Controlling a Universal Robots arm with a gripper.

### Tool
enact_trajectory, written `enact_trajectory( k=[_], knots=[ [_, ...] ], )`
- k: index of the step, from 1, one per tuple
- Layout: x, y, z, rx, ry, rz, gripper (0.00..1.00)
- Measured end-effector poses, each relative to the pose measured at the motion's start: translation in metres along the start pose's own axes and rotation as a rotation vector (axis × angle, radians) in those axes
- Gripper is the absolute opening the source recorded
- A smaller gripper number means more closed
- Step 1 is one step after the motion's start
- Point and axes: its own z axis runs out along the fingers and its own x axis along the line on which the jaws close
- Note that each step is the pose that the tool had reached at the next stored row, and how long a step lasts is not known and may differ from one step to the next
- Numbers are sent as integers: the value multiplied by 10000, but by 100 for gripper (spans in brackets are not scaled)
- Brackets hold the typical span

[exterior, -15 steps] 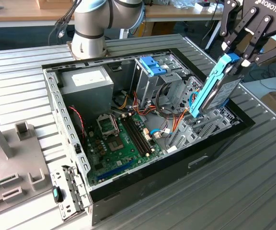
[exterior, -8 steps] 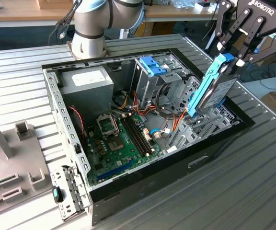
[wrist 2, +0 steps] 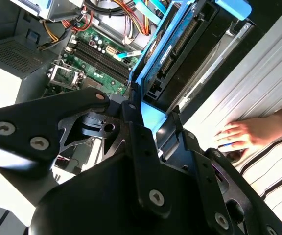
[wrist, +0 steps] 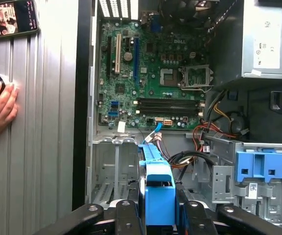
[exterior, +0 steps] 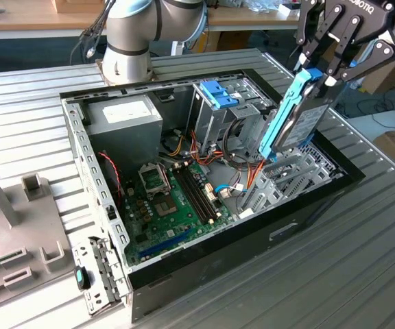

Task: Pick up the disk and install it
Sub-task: 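Pick up the disk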

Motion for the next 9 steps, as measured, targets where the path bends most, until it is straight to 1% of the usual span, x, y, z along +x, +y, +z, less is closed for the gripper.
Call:
enact_trajectory(
  k=[2,6,9],
  knots=[
    [15,0,5,0,0,1,36],
    [88,-9,5,-1,6,3,36],
    [97,-16,-17,1,-8,3,36]
  ],
)
